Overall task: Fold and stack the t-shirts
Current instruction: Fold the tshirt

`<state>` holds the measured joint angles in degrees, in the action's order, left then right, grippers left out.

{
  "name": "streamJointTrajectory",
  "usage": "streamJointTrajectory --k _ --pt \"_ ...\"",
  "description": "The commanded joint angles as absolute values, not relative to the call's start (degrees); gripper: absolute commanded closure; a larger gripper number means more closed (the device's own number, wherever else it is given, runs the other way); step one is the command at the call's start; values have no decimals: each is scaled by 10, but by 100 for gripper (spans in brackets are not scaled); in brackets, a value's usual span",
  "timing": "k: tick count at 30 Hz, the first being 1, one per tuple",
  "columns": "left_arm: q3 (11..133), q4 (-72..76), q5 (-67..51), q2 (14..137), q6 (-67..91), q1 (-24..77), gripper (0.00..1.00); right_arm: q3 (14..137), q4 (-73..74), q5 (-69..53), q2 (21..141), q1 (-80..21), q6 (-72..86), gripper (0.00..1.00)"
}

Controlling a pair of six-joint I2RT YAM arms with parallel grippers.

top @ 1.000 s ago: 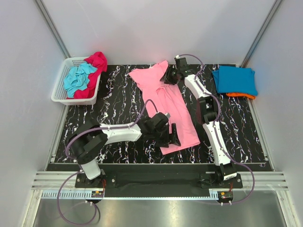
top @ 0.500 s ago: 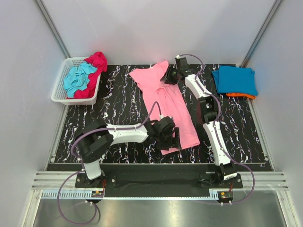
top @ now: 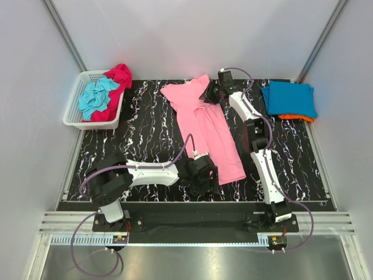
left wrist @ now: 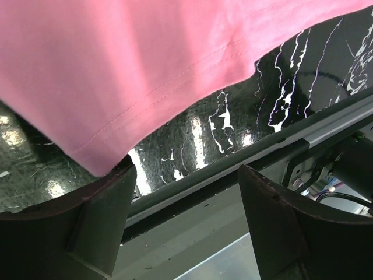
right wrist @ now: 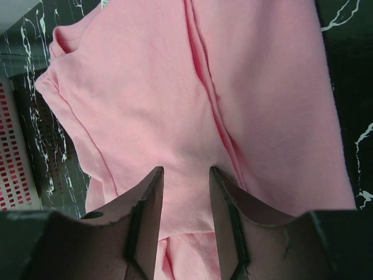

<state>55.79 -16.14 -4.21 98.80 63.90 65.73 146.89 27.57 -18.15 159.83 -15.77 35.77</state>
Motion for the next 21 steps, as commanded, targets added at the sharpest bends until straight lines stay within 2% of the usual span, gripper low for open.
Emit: streamJointTrajectory --k 1,7,16,21 --pt "502 -238 -6 1001 662 666 21 1453 297 -133 1590 -147 384 55" --pt "485 -237 -2 968 670 671 20 1477 284 -195 1608 -148 391 61" --pt "551 -235 51 899 621 673 19 1490 275 -242 1600 -148 372 59" --pt "601 -237 71 930 604 669 18 1490 273 -253 1600 -148 367 59"
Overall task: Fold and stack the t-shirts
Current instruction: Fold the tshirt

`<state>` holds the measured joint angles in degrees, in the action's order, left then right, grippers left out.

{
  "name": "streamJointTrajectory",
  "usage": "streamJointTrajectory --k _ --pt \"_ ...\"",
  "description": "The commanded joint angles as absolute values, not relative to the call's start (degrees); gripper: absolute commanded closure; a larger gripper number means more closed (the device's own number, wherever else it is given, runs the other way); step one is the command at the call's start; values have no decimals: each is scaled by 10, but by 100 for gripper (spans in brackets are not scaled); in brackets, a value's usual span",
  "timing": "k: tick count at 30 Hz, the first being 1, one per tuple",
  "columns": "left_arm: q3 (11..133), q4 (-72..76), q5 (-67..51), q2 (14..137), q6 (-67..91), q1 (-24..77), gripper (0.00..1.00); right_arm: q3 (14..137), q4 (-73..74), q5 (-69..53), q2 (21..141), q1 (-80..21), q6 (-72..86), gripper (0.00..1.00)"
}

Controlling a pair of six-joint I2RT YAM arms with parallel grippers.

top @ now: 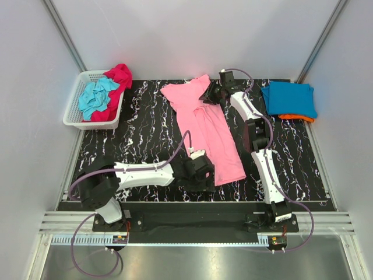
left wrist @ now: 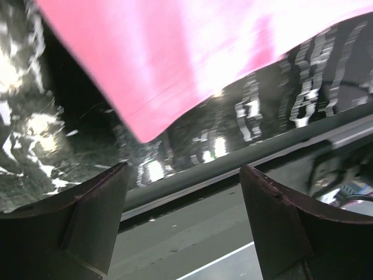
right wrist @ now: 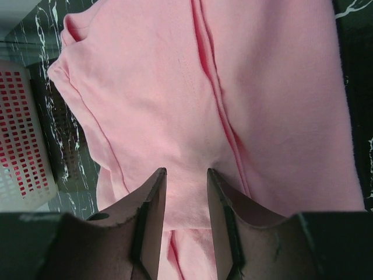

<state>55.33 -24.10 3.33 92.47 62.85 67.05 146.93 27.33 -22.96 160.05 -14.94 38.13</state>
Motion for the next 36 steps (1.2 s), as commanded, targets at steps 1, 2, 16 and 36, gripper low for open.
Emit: streamJointTrajectory --k 1,2,16,36 --pt "609 -239 71 939 602 669 18 1489 273 -256 1600 -148 367 59" --pt "617 -238 72 954 601 666 18 1487 273 -257 1599 -148 365 59" --pt "679 -295 80 1070 613 624 18 1467 273 -259 1593 -149 346 59" --pt "468 -301 71 924 682 624 18 1402 112 -265 1629 -148 512 59"
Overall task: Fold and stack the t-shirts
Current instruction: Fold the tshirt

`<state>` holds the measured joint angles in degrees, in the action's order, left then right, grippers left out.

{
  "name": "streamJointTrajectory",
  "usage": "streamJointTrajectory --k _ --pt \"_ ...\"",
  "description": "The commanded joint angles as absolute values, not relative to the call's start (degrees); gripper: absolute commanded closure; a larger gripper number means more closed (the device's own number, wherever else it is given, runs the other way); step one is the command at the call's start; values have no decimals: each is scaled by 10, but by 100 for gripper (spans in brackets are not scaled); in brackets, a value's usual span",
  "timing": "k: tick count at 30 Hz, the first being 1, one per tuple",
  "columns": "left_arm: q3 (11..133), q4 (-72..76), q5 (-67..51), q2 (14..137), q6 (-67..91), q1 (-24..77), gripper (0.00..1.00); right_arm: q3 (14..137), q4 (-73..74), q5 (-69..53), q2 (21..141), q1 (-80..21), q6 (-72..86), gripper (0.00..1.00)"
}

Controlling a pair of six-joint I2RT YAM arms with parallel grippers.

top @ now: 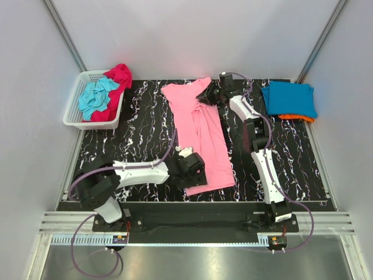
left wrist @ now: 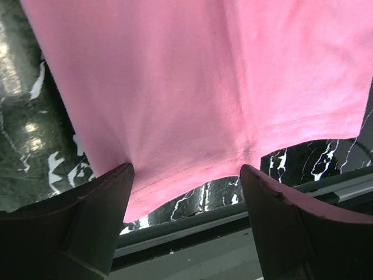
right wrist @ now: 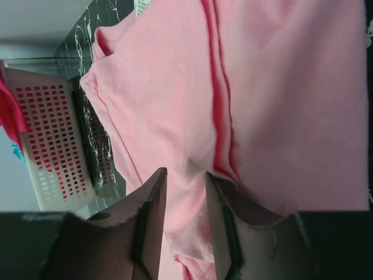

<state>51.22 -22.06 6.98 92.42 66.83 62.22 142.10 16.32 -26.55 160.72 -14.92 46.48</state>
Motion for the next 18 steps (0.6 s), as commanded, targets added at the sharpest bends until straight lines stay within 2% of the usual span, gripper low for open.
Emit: streamJointTrajectory --k 1,2,5,12,18 --pt "463 -301 71 920 684 625 18 1402 112 -261 1628 -148 514 61" --pt "455 -301 71 915 686 624 18 1395 112 -255 1622 -148 514 65" --pt "444 -308 74 899 690 623 17 1365 139 -205 1586 -148 491 67" --pt "434 -317 76 879 684 613 16 1361 250 -71 1535 -149 361 63" --pt "428 -327 80 860 683 605 15 1341 282 -19 1513 -150 357 62"
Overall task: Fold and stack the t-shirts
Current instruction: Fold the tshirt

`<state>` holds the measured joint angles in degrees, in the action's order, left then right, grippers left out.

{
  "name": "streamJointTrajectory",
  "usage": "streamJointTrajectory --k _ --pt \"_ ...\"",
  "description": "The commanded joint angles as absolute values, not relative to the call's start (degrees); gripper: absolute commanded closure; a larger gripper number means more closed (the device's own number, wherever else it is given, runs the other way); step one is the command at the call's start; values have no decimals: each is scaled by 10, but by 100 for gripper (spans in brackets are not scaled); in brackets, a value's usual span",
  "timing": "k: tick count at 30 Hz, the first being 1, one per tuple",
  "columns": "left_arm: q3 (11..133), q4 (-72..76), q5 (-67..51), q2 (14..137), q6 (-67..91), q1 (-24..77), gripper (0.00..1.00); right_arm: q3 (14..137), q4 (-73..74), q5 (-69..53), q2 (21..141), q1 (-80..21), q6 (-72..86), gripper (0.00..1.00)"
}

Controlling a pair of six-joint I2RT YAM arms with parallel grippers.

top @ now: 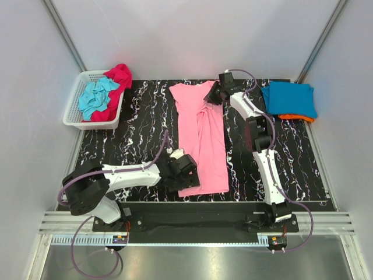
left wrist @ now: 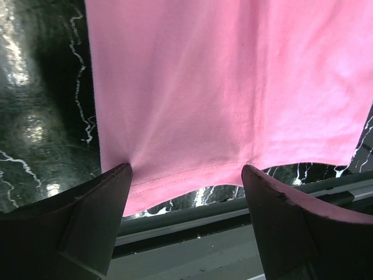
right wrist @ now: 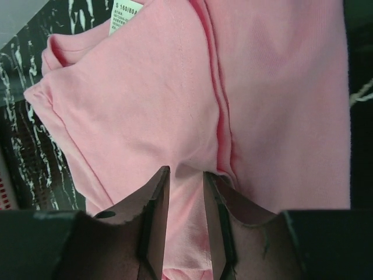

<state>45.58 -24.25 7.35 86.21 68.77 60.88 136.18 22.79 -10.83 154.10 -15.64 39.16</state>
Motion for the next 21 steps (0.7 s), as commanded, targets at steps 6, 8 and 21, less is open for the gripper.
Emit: streamJointTrajectory --k 6,8,21 --pt "429 -329 83 841 671 594 14 1360 282 -46 1518 -163 338 60" --pt "440 -329 86 837 658 594 14 1383 282 -73 1521 -163 327 58" --pt "503 -330 142 719 587 576 11 1224 313 -4 1243 -164 210 22"
